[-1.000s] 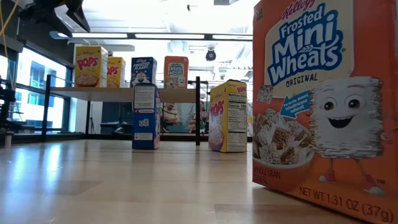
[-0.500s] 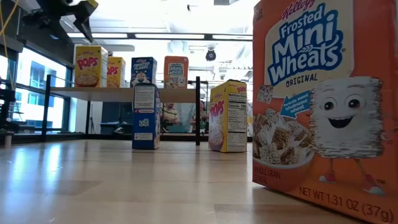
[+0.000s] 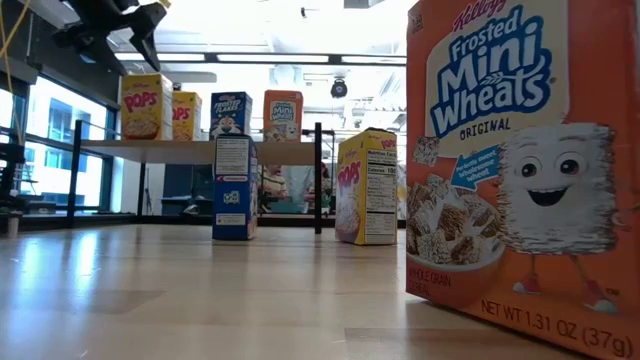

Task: Stack cereal on shelf
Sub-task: Put the right yellow cereal box on the shelf aligned with the other yellow cereal box

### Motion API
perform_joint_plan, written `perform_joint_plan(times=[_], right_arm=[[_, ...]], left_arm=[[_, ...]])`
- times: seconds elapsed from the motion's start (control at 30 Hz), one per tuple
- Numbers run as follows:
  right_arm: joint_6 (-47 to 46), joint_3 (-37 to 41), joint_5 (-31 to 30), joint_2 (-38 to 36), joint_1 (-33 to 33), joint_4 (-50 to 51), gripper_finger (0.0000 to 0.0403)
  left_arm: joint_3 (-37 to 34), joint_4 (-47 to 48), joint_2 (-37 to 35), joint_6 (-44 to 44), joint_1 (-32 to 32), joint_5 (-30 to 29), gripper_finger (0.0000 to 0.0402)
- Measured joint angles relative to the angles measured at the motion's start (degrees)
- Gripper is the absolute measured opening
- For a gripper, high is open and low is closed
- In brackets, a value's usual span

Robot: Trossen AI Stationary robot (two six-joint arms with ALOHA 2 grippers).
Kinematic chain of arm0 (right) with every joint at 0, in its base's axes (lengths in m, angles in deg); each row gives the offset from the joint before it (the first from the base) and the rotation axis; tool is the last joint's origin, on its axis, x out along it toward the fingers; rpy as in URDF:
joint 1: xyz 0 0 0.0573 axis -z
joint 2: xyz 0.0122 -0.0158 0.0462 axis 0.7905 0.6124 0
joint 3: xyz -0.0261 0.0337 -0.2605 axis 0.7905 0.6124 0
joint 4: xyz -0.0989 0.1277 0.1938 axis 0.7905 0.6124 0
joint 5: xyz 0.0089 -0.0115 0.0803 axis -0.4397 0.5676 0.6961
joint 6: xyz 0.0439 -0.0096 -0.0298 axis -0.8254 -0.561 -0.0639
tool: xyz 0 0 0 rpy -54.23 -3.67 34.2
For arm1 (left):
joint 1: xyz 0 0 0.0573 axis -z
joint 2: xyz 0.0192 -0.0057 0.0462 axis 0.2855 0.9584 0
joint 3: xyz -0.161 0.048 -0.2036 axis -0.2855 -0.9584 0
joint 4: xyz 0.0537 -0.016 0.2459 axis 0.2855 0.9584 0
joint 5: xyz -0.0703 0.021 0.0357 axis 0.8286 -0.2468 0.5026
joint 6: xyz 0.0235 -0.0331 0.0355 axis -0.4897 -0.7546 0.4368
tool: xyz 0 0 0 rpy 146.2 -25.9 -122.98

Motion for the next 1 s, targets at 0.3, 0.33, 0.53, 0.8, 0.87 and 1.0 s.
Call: perform_joint_plan(times=[0.3, 0.33, 0.53, 0.8, 0.87, 1.0], right_arm=[[0.0, 0.0, -0.01, 0.0, 0.0, 0.0, 0.0248], [0.0, -0.01, -0.01, 0.0, 0.0, 0.0, 0.0248], [0.0, 0.01, 0.01, -0.01, 0.0, 0.0, 0.0248], [0.0, 0.01, 0.0, 0.0, 0.0, 0.0, 0.0248], [0.0, 0.0, 0.01, 0.0, 0.02, 0.0, 0.0248], [0.0, 0.01, 0.01, 0.01, 0.0, 0.0, 0.0248]], left_arm=[[0.0, -2.69, 0.78, 3.07, -1.36, 1.58, 0.0335], [0.0, -3.3, 1.09, 3.44, -1.36, 1.78, 0.0336], [0.0, -4.66, 3.06, 3.44, -1.34, 1.75, 0.0336], [0.0, -5.94, 3.12, 4.01, -1.34, 2.67, 0.0336], [0.0, -5.93, 2.84, 3.99, -1.34, 2.8, 0.0336], [-0.02, -5.86, 1.81, 4.28, -1.34, 3.03, 0.0336]])
